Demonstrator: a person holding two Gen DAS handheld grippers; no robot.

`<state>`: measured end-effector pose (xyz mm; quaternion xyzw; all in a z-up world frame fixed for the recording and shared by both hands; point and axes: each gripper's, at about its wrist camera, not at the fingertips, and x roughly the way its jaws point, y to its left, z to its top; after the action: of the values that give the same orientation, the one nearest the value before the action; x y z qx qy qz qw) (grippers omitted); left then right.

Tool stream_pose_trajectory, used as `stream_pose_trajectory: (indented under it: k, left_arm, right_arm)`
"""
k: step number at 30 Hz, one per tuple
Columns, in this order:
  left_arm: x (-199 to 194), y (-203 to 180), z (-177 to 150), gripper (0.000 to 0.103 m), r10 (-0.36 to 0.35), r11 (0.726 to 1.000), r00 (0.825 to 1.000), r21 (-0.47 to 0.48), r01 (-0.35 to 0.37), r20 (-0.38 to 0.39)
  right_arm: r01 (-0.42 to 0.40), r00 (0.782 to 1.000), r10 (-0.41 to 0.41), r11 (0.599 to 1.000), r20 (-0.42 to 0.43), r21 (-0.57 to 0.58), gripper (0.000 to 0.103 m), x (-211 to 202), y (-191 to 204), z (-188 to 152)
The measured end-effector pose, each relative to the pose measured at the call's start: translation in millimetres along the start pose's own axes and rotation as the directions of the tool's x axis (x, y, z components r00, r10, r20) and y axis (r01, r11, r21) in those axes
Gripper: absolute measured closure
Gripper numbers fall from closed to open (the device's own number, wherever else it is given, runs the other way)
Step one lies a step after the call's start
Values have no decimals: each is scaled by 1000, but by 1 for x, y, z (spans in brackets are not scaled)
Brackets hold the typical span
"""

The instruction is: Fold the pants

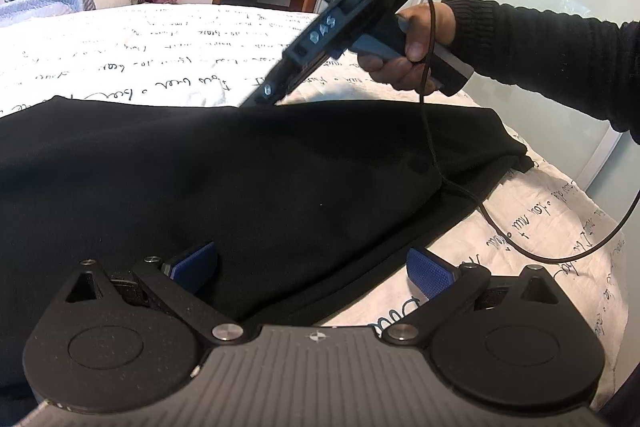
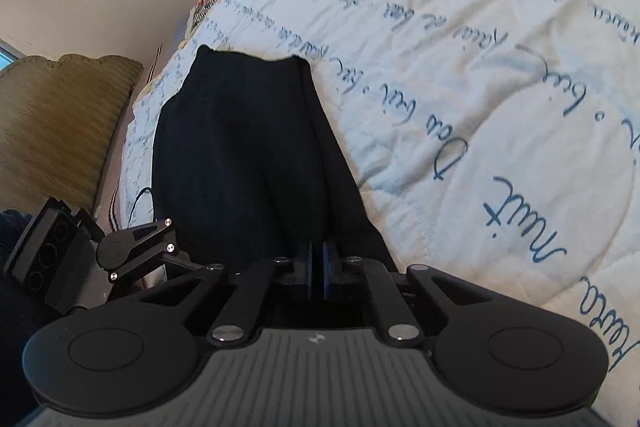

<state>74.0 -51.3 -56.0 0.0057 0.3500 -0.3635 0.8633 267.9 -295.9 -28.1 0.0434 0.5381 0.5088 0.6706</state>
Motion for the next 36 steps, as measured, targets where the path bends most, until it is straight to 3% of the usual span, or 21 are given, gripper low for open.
stream_pose_trajectory:
  k: [4,10,13,15,19,20,24,27,29,30,31,33,34,35,36]
  left_arm:
    - [0,1,-1,1,2,1000,1000,4,-2,6]
    - [-1,3,-2,1,-3,1000,1000,0,3,11]
    - [-1,3,-2,1,-1,1000,1000,5,1,12]
    - [-1,2,-2,1,1,1000,1000,8,-1,11]
    - [0,1,-2,1,4,1000,1000,13,-5,10]
    - [1,0,-1,1,5,1000,1000,15,-5,9]
    - [-3,-1,3,1,9,1000,1000,2,-9,-20]
    - [-4,5,20,1,-51,994,997,-99,45,-61]
    - [2,10,29,0,-89,985,994,-157,79,-58]
    - [9,12,32,0,-81,984,994,-163,68,-77]
    - [19,13,32,1,-78,986,991,-157,61,-108]
    - [21,9,30,1,-71,994,992,-91,62,-100]
    - [21,6,29,1,-68,996,991,-62,61,-113]
    - [18,5,28,1,-67,997,990,-42,62,-124]
    - [16,5,26,1,-65,998,990,-34,61,-128]
  right_arm:
    - [-63,992,57,997,111,54,98,-17,-3,-1]
    - [-39,992,29,996,121,83,99,-21,-12,-4]
    - [-34,986,23,997,165,65,99,-29,-10,3]
    - [-7,985,-3,999,175,52,99,-29,-8,9]
    - [135,985,-138,990,106,41,99,-5,-13,4]
    - [133,981,-138,990,135,48,99,-4,-13,0]
    - [213,936,-248,964,250,160,97,-41,-5,-10]
    - [146,894,-226,963,386,224,96,-76,16,-40]
    - [31,900,-138,967,413,254,93,-73,30,-66]
    - [11,906,-124,963,404,270,91,-66,34,-78]
    - [46,907,-165,953,387,299,87,-55,36,-90]
    - [192,896,-328,894,299,405,92,-42,20,-116]
    - [89,880,-289,880,376,466,97,-52,4,-137]
    - [20,854,-306,828,421,561,97,-68,-8,-157]
    - [8,818,-364,781,445,624,97,-83,-11,-172]
